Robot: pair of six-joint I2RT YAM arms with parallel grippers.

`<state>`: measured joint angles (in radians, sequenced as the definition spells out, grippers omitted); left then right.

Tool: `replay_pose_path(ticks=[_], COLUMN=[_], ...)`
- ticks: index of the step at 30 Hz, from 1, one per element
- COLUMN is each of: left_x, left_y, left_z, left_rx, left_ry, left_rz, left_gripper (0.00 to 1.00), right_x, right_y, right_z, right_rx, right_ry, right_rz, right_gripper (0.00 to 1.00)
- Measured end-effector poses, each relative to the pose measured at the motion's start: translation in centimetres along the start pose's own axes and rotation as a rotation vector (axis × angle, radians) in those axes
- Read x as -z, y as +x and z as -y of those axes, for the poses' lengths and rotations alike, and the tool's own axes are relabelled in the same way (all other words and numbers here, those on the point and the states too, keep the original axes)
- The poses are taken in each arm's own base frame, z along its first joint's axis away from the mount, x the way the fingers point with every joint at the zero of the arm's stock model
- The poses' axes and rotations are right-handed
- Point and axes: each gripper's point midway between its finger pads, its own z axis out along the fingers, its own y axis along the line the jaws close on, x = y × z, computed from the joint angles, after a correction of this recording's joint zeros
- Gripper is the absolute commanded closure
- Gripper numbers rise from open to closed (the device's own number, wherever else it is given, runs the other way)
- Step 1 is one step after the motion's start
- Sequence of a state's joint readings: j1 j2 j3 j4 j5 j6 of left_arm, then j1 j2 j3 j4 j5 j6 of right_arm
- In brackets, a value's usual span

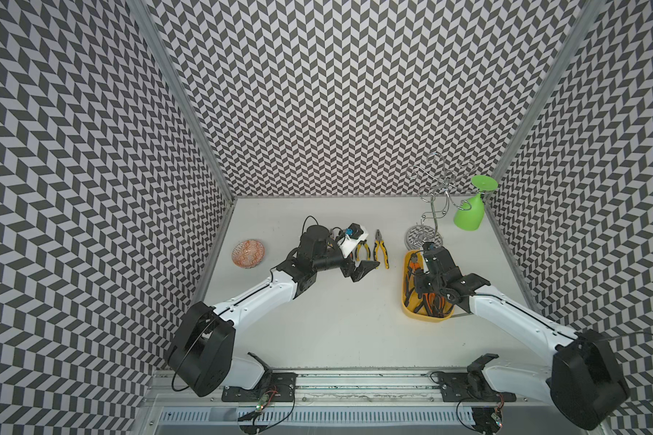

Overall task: Take the pliers out of the storage box
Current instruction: Pick up the pliers from the storage box.

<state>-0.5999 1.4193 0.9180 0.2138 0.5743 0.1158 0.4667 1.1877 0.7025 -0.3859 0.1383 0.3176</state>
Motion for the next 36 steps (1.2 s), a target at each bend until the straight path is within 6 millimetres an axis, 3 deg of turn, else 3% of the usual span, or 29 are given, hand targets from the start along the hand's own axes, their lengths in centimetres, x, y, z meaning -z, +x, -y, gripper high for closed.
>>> replay_pose_path(ticks=[3, 8, 11, 21, 23, 26, 30, 32, 35, 36], left_x=[-0.5, -2.6, -4.1, -9.1, -10.0, -11.3, -12.2, -12.4, -12.7, -12.7], left_y=[-0.8, 0.0, -0.3, -3.6, -3.9, -4.3, -4.7, -4.8, -5.1, -5.2], left_z=[-0.6, -2.2, -2.0, 2.4, 2.7, 2.7, 2.6, 2.6, 3.0, 3.2], left_rx=[0.082, 0.237, 0.35, 0.641, 0.693, 0.754, 0.815, 0.837, 0.863, 0.871], left_ry=[0.014, 0.026, 0.049, 0.171, 0.184, 0.199, 0.199, 0.196, 0.196, 0.193], left_rz=[0.046, 0.05, 0.062, 0.093, 0.088, 0.077, 0.058, 0.052, 0.036, 0.032], left_gripper=[0.02, 0.02, 0.02, 0.31, 0.41, 0.45, 0.61, 0.57, 0.42, 0.42], right_x=[1.4, 3.8, 5.0, 6.9, 7.2, 7.5, 7.7, 8.0, 8.8, 9.1], right_y=[-1.2, -2.8, -3.5, -3.7, -4.2, -4.5, -4.7, -5.1, -6.1, -6.5], right_z=[-0.5, -1.6, -2.5, -3.9, -4.1, -4.3, -4.3, -4.4, -4.5, -4.5], right_rx=[0.003, 0.043, 0.055, 0.061, 0.062, 0.061, 0.057, 0.05, 0.036, 0.031], right_ry=[-0.047, -0.13, -0.197, -0.33, -0.343, -0.352, -0.356, -0.358, -0.361, -0.359], right_rz=[0.081, 0.187, 0.263, 0.411, 0.434, 0.45, 0.454, 0.461, 0.479, 0.49], right_gripper=[1.0, 1.0, 1.0, 1.0, 1.0, 1.0, 1.0, 1.0, 1.0, 1.0])
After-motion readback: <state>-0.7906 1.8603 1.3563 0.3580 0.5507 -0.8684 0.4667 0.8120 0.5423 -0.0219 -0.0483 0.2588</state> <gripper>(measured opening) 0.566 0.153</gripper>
